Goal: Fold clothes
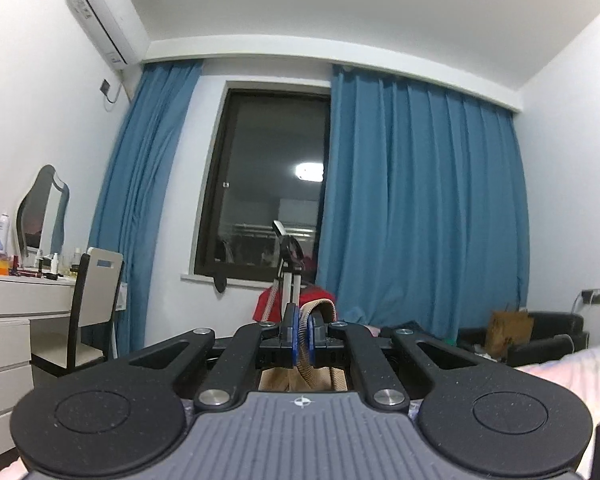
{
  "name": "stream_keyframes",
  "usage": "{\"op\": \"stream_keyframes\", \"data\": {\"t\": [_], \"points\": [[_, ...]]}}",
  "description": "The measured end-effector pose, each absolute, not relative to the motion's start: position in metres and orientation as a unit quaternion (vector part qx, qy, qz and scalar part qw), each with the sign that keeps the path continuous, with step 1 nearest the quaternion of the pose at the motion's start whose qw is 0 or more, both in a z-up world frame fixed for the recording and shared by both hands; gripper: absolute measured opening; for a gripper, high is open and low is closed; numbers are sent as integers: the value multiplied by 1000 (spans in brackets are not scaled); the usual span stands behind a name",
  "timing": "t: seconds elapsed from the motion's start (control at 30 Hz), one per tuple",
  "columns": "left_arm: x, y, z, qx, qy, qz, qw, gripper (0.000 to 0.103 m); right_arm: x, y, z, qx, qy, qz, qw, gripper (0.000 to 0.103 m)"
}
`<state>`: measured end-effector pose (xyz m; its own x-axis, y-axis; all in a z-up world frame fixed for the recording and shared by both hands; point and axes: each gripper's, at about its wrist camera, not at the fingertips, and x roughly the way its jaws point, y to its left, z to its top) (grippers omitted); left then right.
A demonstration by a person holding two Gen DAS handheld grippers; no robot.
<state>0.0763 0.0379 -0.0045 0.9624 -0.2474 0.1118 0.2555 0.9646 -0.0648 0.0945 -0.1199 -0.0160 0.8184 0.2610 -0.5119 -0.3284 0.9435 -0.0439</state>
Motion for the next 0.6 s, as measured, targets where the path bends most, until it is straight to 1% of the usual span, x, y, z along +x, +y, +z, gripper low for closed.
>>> {"op": "stream_keyframes", "data": {"t": [0.1, 0.2, 0.3, 0.4, 0.53, 0.57, 0.6], "points": [[91, 33, -6, -45, -34, -142, 988, 5, 88, -137, 1, -31, 248, 146, 957, 17], [98, 29, -11, -45, -9, -152, 987, 5, 76, -163, 22, -2, 219, 124, 968, 17], [108, 27, -19, -68, 49, -179, 980, 5, 68, -202, 34, 33, 208, 77, 975, 17], [120, 21, -32, -79, 101, -207, 970, 5, 78, -239, 27, 98, 245, 30, 964, 19], [127, 8, -50, -62, 130, -222, 964, 5, 93, -261, 0, 161, 335, 16, 928, 21], [128, 6, -54, -59, 134, -224, 964, 5, 93, -259, -5, 159, 352, 14, 922, 26], [129, 4, -57, -58, 136, -224, 963, 5, 94, -257, -8, 152, 364, 15, 919, 39]]}}
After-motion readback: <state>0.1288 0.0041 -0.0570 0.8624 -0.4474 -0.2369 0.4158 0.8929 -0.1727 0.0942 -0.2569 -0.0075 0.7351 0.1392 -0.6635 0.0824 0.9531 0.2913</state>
